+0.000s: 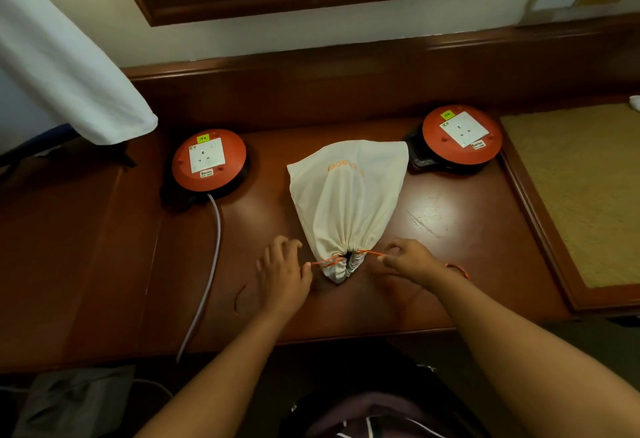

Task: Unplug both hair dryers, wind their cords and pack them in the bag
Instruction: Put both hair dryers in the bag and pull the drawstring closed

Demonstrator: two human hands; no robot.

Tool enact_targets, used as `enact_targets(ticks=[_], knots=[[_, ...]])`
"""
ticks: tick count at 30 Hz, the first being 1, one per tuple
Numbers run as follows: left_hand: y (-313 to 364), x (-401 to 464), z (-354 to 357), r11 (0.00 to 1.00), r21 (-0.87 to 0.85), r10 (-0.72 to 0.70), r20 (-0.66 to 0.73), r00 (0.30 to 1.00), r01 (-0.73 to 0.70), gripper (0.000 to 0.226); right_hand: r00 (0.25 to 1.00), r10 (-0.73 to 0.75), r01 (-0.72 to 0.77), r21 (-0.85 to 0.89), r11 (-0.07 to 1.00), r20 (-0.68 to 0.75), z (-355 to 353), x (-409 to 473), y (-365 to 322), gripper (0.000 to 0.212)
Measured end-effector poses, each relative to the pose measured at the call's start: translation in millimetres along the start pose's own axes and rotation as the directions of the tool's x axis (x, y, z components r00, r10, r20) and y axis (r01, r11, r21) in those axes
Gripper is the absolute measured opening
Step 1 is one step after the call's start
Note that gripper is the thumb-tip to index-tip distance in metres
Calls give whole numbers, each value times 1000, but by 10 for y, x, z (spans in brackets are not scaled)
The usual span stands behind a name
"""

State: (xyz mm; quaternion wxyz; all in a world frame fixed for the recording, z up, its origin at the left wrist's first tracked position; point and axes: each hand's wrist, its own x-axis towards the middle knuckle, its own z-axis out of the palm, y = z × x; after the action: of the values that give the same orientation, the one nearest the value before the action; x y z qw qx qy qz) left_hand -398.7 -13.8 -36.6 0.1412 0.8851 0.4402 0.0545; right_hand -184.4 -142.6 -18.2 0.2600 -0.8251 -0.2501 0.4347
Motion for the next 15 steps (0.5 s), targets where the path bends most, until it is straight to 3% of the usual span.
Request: enact_targets(ticks=[2, 6, 9, 15], knots=[[64, -95, 123, 996, -33, 84, 8, 996, -84, 32, 994, 56, -75, 216, 973, 92, 54, -36, 5, 27], [207, -106, 321, 993, -120, 14, 135, 991, 2, 26, 996, 72, -80, 178, 981, 52, 176, 2, 85, 3], [294, -57, 335, 983, -160, -63, 163, 985, 90, 21, 997, 72, -66, 160, 985, -29, 206, 24, 140, 20], [245, 88, 317, 967, -204, -113, 183, 977, 150, 8, 993, 54, -37, 164, 986, -101, 103, 23, 160, 21]])
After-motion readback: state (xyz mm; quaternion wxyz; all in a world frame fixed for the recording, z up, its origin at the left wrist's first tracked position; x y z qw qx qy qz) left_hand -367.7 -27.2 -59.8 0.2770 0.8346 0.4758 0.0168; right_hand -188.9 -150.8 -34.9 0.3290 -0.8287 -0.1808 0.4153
